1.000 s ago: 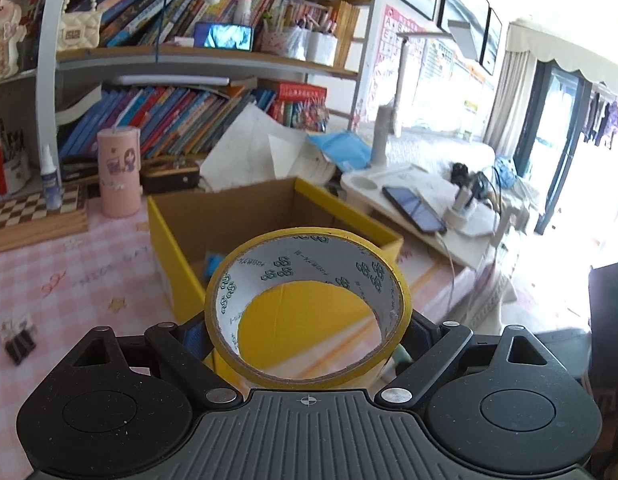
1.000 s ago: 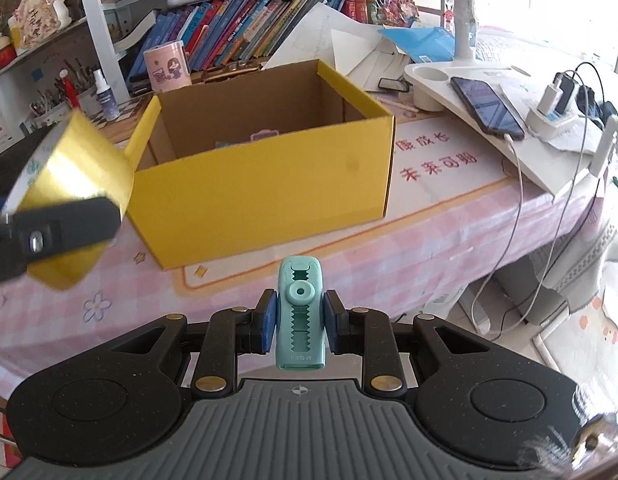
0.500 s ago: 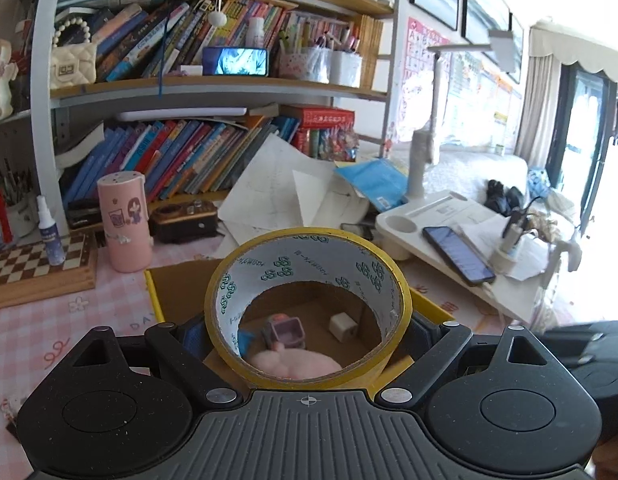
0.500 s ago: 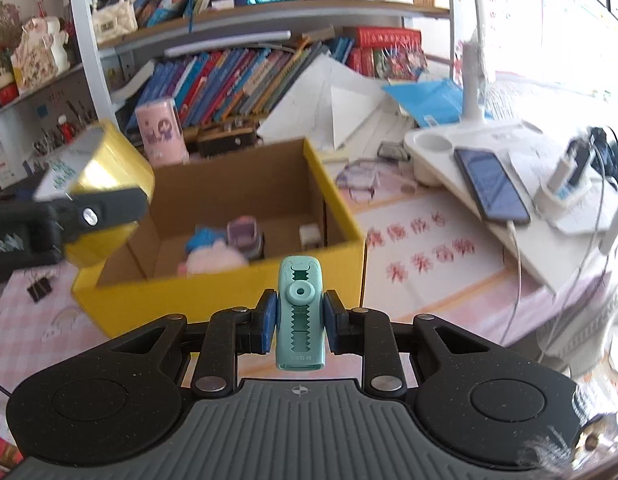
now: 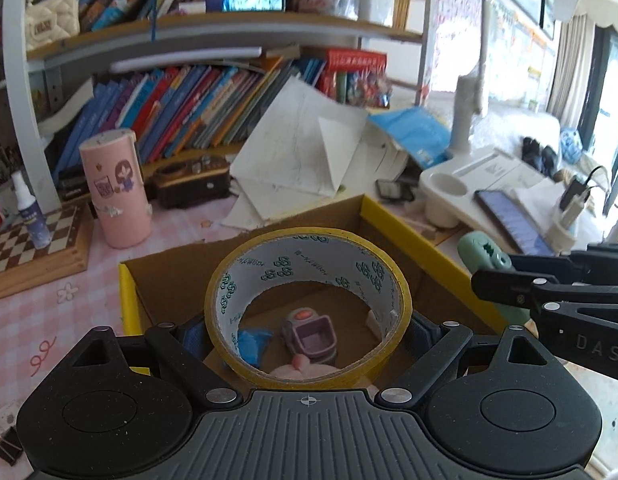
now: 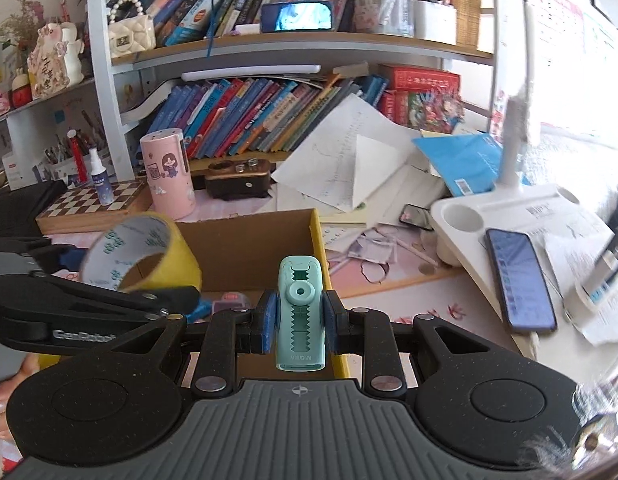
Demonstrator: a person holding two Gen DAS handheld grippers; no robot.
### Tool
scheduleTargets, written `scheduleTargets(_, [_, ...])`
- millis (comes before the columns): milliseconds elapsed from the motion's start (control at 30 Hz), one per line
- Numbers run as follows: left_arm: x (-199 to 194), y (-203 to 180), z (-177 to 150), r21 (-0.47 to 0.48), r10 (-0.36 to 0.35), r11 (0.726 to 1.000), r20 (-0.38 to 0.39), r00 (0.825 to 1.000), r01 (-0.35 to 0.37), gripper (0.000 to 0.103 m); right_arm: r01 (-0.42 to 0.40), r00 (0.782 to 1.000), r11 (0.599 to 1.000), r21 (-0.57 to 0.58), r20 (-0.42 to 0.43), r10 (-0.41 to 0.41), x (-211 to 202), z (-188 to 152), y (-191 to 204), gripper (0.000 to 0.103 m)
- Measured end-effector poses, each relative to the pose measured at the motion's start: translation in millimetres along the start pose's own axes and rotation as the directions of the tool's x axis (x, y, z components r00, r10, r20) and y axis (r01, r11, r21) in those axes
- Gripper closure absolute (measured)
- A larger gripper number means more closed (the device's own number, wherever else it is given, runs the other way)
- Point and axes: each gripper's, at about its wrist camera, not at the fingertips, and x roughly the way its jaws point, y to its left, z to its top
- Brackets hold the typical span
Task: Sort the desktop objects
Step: 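Lower the tape roll into the box and open the left tool while the right tool lowers the green object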
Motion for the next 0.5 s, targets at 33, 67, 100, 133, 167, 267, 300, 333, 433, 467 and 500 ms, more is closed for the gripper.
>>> scheduleTargets(33, [5.8, -0.1, 1.2, 0.002, 0.005, 1.0, -0.021, 1.0, -0.005, 0.011, -0.007, 1.0, 1.0, -0.01, -0.006, 0.007, 4.3, 0.7, 0.0, 0.08])
scheduleTargets(67, [11.2, 0.1, 1.5, 0.005, 0.011, 1.0, -0.043, 0.999, -0.011, 0.011, -0.017, 1.0, 1.0, -0.019, -0.015, 0.016, 9.7, 2.3, -0.1, 0.08])
scheduleTargets(100, [16.4, 0.3, 1.6, 0.009, 0.018, 1.0, -0.065, 0.998, -0.017, 0.011, -0.028, 0.999, 0.999, -0.027, -0.025, 0.027, 14.8, 3.9, -0.1, 0.08])
scheduleTargets(133, [20.4, 0.1, 1.5, 0.011, 0.025, 1.0, -0.084, 0.996, -0.024, 0.011, -0.038, 0.999, 0.999, -0.036, -0.034, 0.037, 19.5, 5.2, 0.1, 0.08])
scheduleTargets(167, [24.3, 0.6, 0.9, 0.013, 0.031, 0.999, -0.101, 0.994, -0.029, 0.011, -0.047, 0.998, 0.998, -0.05, -0.043, 0.045, 24.8, 6.5, 0.7, 0.08])
scheduleTargets(267, [33.5, 2.4, -1.2, 0.013, 0.047, 0.999, -0.146, 0.988, -0.046, 0.011, -0.067, 0.996, 0.993, -0.096, -0.066, 0.061, 38.6, 8.7, 3.1, 0.08])
scheduleTargets(300, [35.4, 3.4, -2.0, 0.009, 0.047, 0.999, -0.158, 0.986, -0.046, 0.011, -0.074, 0.995, 0.992, -0.107, -0.076, 0.066, 43.6, 9.2, 3.7, 0.08])
scheduleTargets(333, [36.7, 4.4, -2.3, 0.006, 0.046, 0.999, -0.167, 0.985, -0.045, 0.011, -0.079, 0.994, 0.991, -0.111, -0.086, 0.07, 47.4, 9.9, 4.3, 0.08])
scheduleTargets(433, [37.9, 4.1, -1.0, 0.015, 0.051, 0.999, -0.177, 0.983, -0.049, 0.011, -0.1, 0.99, 0.988, -0.118, -0.108, 0.087, 59.7, 12.0, 5.2, 0.08])
scheduleTargets(467, [38.6, 3.9, -0.6, 0.015, 0.052, 0.999, -0.18, 0.982, -0.05, 0.011, -0.106, 0.989, 0.987, -0.122, -0.114, 0.092, 63.5, 12.7, 5.7, 0.08])
scheduleTargets(500, [38.4, 3.4, -0.3, 0.016, 0.056, 0.998, -0.177, 0.983, -0.054, 0.011, -0.11, 0.988, 0.986, -0.124, -0.119, 0.095, 66.3, 13.1, 6.0, 0.08])
